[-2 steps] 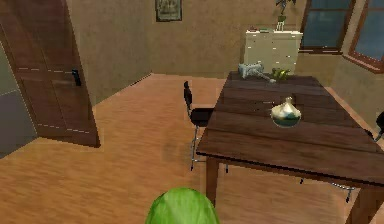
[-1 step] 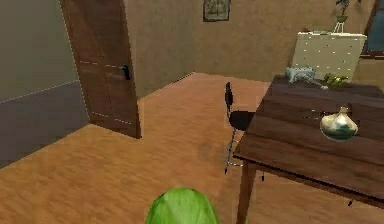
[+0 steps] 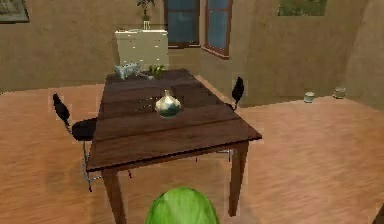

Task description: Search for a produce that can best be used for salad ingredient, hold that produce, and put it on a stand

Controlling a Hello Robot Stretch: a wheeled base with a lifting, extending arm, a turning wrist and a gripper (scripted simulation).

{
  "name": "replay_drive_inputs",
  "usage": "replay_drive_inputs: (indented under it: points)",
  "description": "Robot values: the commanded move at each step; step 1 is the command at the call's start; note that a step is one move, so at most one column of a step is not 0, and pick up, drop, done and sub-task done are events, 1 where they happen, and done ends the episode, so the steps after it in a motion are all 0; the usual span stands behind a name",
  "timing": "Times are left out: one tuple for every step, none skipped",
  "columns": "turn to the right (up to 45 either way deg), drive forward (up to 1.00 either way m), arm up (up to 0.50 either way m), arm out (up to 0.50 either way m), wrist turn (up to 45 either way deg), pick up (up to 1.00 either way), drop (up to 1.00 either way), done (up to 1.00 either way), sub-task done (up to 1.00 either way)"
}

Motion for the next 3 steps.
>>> replay_drive_inputs:
  points:
    - [45.0, 0.0, 0.0, 0.0, 0.0, 0.0, 0.0, 0.0, 0.0]
    - [45.0, 0.0, 0.0, 0.0, 0.0, 0.0, 0.0, 0.0, 0.0]
    - [3.0, 0.0, 0.0, 0.0, 0.0, 0.0, 0.0, 0.0, 0.0]
